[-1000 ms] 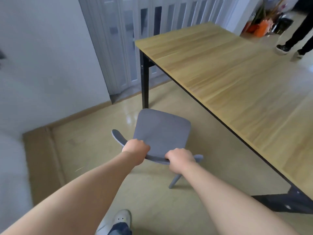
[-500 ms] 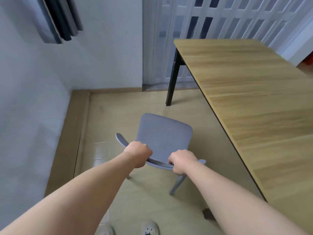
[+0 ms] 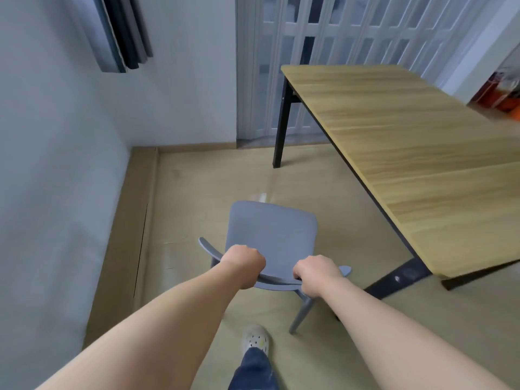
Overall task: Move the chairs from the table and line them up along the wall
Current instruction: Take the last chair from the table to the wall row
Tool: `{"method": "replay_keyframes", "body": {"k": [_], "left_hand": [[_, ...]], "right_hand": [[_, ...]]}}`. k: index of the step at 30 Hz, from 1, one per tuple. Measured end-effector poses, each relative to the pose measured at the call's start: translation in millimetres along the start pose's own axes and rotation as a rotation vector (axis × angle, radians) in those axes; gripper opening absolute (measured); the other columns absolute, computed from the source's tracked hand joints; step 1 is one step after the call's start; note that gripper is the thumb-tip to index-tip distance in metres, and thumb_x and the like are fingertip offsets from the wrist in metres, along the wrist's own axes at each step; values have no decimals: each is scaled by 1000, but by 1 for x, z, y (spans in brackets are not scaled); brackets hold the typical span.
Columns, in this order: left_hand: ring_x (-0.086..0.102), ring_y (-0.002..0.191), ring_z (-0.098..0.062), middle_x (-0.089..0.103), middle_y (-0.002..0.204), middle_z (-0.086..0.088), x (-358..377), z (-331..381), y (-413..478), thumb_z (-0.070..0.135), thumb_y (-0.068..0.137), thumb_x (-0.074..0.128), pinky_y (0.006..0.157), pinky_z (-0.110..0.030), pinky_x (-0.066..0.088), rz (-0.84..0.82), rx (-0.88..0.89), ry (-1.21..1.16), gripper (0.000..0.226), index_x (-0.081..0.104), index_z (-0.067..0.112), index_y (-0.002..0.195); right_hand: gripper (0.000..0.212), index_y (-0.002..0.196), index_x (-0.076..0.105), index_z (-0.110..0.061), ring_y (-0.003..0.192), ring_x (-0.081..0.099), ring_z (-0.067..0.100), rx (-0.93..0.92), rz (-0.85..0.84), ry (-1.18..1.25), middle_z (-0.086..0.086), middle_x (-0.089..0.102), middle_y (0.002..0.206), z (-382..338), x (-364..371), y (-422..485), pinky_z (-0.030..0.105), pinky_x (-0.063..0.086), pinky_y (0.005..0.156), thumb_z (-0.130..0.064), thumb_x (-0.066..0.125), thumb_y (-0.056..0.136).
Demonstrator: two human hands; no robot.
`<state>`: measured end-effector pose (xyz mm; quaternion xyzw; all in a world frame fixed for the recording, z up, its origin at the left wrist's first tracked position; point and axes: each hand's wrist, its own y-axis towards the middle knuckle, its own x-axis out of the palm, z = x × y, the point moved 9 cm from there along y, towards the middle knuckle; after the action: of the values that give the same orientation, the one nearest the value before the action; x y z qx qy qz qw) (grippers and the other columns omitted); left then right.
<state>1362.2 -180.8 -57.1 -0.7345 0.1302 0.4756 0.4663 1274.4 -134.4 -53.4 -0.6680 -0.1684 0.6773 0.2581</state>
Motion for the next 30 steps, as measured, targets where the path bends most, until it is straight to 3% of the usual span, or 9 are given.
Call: {"method": "replay_keyframes", "body": {"k": [3, 7, 11, 15, 19, 23, 25, 28, 30], "left_hand": [[48, 75, -25, 35, 62, 1, 21, 32, -39, -3, 87, 45, 66, -30, 38, -1, 42, 7, 17, 50, 13, 84], [53, 78, -28, 43, 66, 0, 39, 71, -81, -2, 88, 45, 66, -30, 38, 6, 56, 12, 20, 58, 12, 90], [62, 90, -31, 64, 101, -12, 61, 110, -116, -2, 89, 44, 67, -30, 38, -27, 34, 5, 29, 63, 5, 109], [48, 77, -26, 53, 82, -8, 73, 151, -142, -3, 89, 44, 60, -29, 36, -25, 18, -2, 31, 62, 6, 112], [59, 84, -30, 53, 77, -5, 76, 209, -163, -3, 89, 43, 61, -28, 36, -38, 39, 20, 25, 62, 8, 102], [65, 95, -29, 66, 112, -9, 82, 298, -187, -1, 89, 43, 67, -29, 36, -38, 91, -7, 30, 61, 7, 111], [65, 97, -31, 65, 104, -7, 86, 343, -196, -1, 88, 42, 64, -30, 36, -37, 128, -20, 28, 61, 9, 107], [53, 76, -29, 43, 67, 0, 88, 403, -204, -1, 86, 43, 49, -25, 30, -34, 190, -18, 17, 53, 13, 88], [48, 73, -27, 36, 63, 0, 89, 443, -211, 0, 85, 44, 50, -25, 31, -43, 232, -43, 12, 49, 12, 84]], "right_hand": [[29, 93, 63, -16, 83, 49, 29, -8, 5, -6, 7, 56, 76, -13, 28, -47, 26, 33, 55, 4, 43, 83], [34, 108, 66, -12, 94, 59, 30, 18, 30, 1, 11, 67, 111, -15, 62, -94, 29, 36, 69, 1, 44, 85], [29, 97, 62, -13, 82, 44, 26, 25, 37, 0, 10, 56, 93, -17, 92, -138, 30, 35, 69, 4, 43, 84], [25, 88, 44, -17, 83, 42, 26, 32, 66, 12, 6, 48, 79, -12, 118, -180, 31, 34, 69, 7, 42, 84], [24, 88, 41, -16, 83, 41, 26, 30, 92, 17, 0, 28, 63, 12, 146, -224, 27, 26, 52, 8, 42, 84], [26, 73, 38, -17, 91, 49, 28, 68, 58, -2, 3, 47, 75, 55, 188, -288, 31, 32, 68, 5, 45, 86], [31, 67, 33, -18, 95, 53, 27, 82, 21, -27, 11, 54, 93, 76, 211, -317, 29, 31, 60, 4, 44, 86], [26, 76, 38, -18, 86, 40, 23, 136, 13, 9, 4, 38, 72, 109, 239, -359, 25, 17, 46, 6, 42, 86], [24, 83, 39, -17, 87, 43, 26, 186, 11, 22, 2, 32, 67, 132, 256, -391, 25, 18, 47, 7, 40, 86]]}}
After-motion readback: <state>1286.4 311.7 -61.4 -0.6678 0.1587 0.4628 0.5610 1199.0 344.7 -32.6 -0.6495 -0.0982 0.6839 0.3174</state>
